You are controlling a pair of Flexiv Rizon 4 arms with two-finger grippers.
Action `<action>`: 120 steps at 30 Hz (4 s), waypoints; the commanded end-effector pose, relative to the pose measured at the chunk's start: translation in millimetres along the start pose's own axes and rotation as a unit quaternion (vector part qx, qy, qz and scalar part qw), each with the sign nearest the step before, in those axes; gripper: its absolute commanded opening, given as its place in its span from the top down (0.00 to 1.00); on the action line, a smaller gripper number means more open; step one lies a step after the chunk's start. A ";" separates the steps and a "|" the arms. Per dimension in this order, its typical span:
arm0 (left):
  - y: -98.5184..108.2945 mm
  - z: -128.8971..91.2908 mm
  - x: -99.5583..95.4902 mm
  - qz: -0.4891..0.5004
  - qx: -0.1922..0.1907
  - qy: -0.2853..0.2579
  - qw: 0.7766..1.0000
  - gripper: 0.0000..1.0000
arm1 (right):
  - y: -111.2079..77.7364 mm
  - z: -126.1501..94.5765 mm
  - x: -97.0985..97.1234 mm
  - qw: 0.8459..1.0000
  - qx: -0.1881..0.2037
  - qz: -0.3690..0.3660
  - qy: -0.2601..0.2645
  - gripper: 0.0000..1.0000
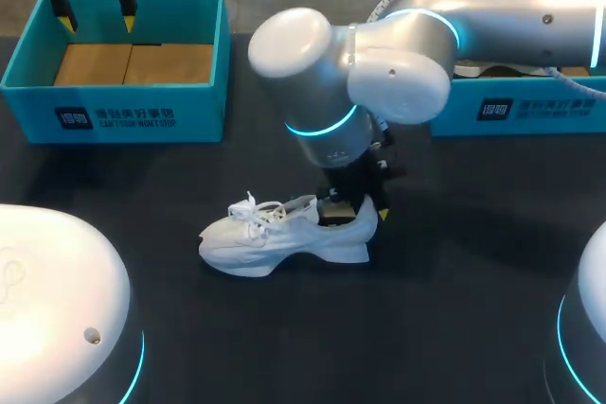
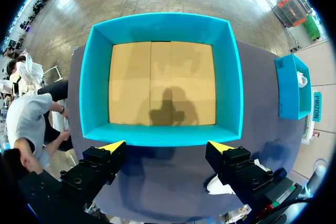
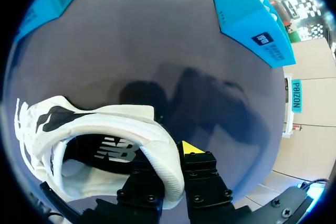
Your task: Take the shoe out of the shoebox, open the shoe tongue, remove and reinsert the insole, then place the shoe into the shoebox
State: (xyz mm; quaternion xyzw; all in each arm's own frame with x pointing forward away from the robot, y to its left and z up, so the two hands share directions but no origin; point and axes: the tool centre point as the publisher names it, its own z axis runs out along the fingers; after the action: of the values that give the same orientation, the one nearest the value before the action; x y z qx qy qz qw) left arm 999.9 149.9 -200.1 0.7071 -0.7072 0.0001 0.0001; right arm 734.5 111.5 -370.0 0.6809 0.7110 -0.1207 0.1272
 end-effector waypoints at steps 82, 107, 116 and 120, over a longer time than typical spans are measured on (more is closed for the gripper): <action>-0.1 0.0 0.0 0.000 0.000 0.000 1.000 0.00 | -23.6 -73.6 -48.7 0.718 -0.298 -0.586 0.229 0.00; -0.1 0.0 0.0 0.000 0.000 0.000 1.000 0.00 | -6.3 -5.0 -76.6 0.620 -0.445 -0.566 0.312 0.00; -0.1 0.0 0.0 0.000 0.000 0.000 1.000 0.00 | -6.0 17.8 -77.3 0.599 -0.441 -0.580 0.331 0.00; -0.1 0.0 0.0 0.000 0.000 0.000 1.000 0.00 | -0.2 20.5 -76.8 0.595 -0.442 -0.585 0.329 0.00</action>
State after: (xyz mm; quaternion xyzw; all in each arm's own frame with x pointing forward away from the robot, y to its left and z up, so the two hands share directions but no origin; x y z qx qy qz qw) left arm 999.9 150.0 -200.0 0.7071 -0.7071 0.0001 0.0000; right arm 734.5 33.2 -358.3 -0.0235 0.9351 0.3461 0.0729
